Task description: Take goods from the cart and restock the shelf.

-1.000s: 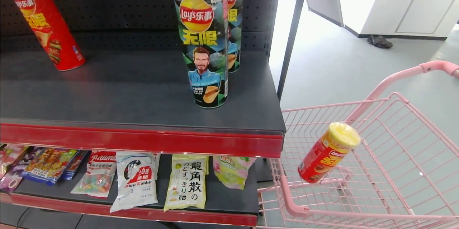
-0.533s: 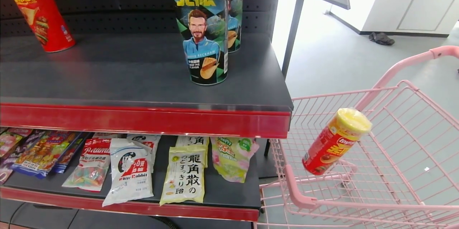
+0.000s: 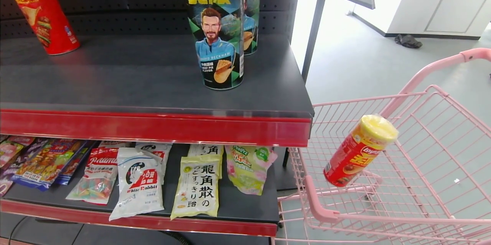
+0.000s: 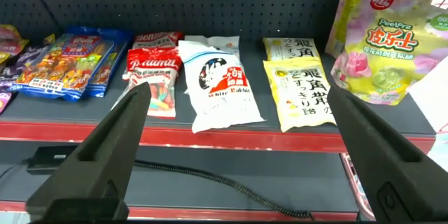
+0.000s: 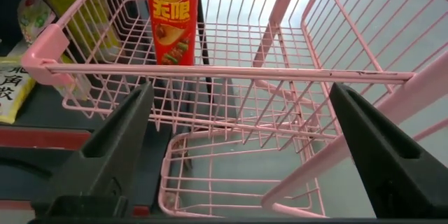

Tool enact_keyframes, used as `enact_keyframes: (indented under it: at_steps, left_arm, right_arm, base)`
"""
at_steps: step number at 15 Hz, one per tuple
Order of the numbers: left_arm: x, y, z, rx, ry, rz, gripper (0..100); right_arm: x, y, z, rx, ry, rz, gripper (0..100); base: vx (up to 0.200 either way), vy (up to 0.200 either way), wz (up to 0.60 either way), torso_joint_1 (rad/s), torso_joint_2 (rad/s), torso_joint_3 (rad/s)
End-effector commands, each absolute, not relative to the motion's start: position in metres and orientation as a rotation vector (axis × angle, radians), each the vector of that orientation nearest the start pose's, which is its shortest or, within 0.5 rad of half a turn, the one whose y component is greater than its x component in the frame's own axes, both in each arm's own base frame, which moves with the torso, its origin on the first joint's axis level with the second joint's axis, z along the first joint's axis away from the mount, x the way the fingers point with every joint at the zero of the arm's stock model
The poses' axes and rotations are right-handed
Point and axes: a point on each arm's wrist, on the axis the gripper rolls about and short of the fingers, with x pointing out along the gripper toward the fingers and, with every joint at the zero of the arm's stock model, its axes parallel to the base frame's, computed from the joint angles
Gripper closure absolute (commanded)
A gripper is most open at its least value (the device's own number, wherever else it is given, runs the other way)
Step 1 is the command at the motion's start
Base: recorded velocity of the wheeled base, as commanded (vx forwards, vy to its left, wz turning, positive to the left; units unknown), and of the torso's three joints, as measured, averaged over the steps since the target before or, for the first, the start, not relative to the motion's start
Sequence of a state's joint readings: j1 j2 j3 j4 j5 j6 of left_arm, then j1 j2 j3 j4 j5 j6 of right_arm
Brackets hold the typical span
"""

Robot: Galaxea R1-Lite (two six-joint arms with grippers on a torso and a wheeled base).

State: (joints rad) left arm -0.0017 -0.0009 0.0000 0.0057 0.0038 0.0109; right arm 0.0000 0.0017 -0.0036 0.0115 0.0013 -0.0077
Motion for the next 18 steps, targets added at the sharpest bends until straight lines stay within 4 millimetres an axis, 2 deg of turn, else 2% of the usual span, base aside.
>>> enact_keyframes:
  at_steps: [1, 3, 4, 5, 6, 7, 8, 9, 11, 13, 14, 15, 16, 17, 18]
  left_arm:
    - [-0.023, 0.0, 0.075, 0.011, 0.005, 0.003, 0]
    - [-0.023, 0.0, 0.075, 0.011, 0.006, 0.003, 0]
    - [-0.023, 0.0, 0.075, 0.011, 0.006, 0.003, 0]
    - [-0.023, 0.0, 0.075, 0.011, 0.006, 0.003, 0]
    - [-0.023, 0.0, 0.075, 0.011, 0.006, 0.003, 0]
    - [-0.023, 0.0, 0.075, 0.011, 0.006, 0.003, 0]
    - [-0.023, 0.0, 0.075, 0.011, 0.005, 0.003, 0]
    - [-0.023, 0.0, 0.075, 0.011, 0.005, 0.003, 0]
    - [-0.023, 0.0, 0.075, 0.011, 0.005, 0.003, 0]
    - [-0.023, 0.0, 0.075, 0.011, 0.005, 0.003, 0]
    - [-0.023, 0.0, 0.075, 0.011, 0.005, 0.003, 0]
    - [-0.023, 0.0, 0.075, 0.011, 0.005, 0.003, 0]
    - [-0.023, 0.0, 0.075, 0.011, 0.006, 0.003, 0]
    - [-0.023, 0.0, 0.075, 0.011, 0.005, 0.003, 0]
    - [-0.023, 0.0, 0.075, 0.011, 0.006, 0.003, 0]
  right_arm:
    - [-0.023, 0.0, 0.076, -0.011, 0.008, 0.0, 0]
    - [-0.023, 0.0, 0.075, -0.014, 0.008, 0.003, 0]
    - [-0.029, 0.0, 0.099, -0.01, -0.084, 0.009, 0]
    - [-0.034, 0.001, 0.176, -0.02, -0.206, 0.057, 0]
    - [-0.027, 0.003, 0.231, -0.018, -0.242, 0.161, 0]
    - [-0.004, 0.004, 0.253, 0.011, -0.19, 0.232, 0]
    - [0.014, 0.005, 0.252, 0.025, -0.123, 0.246, 0]
    - [0.023, 0.006, 0.251, 0.028, -0.092, 0.259, 0]
    - [0.085, 0.015, 0.265, 0.012, -0.041, 0.315, 0]
    - [0.132, 0.014, 0.268, 0.005, 0.008, 0.287, 0]
    - [0.161, 0.004, 0.263, -0.008, 0.062, 0.249, 0]
    - [0.182, -0.016, 0.256, -0.039, 0.056, 0.173, 0]
    - [0.19, -0.026, 0.249, -0.057, 0.043, 0.146, 0]
    - [0.21, -0.034, 0.237, -0.075, 0.006, 0.157, 0]
    - [0.216, -0.035, 0.235, -0.079, -0.001, 0.169, 0]
  base:
    - [0.0, 0.0, 0.0, 0.0, 0.0, 0.0]
    - [0.0, 0.0, 0.0, 0.0, 0.0, 0.0]
    - [0.0, 0.0, 0.0, 0.0, 0.0, 0.0]
    - [0.0, 0.0, 0.0, 0.0, 0.0, 0.0]
    - [0.0, 0.0, 0.0, 0.0, 0.0, 0.0]
    - [0.0, 0.0, 0.0, 0.0, 0.0, 0.0]
    - [0.0, 0.0, 0.0, 0.0, 0.0, 0.0]
    - [0.0, 0.0, 0.0, 0.0, 0.0, 0.0]
    - [0.0, 0.0, 0.0, 0.0, 0.0, 0.0]
    - [0.0, 0.0, 0.0, 0.0, 0.0, 0.0]
    - [0.0, 0.0, 0.0, 0.0, 0.0, 0.0]
    - [0.0, 0.0, 0.0, 0.0, 0.0, 0.0]
    - [0.0, 0.0, 0.0, 0.0, 0.0, 0.0]
    - [0.0, 0.0, 0.0, 0.0, 0.0, 0.0]
    - [0.0, 0.0, 0.0, 0.0, 0.0, 0.0]
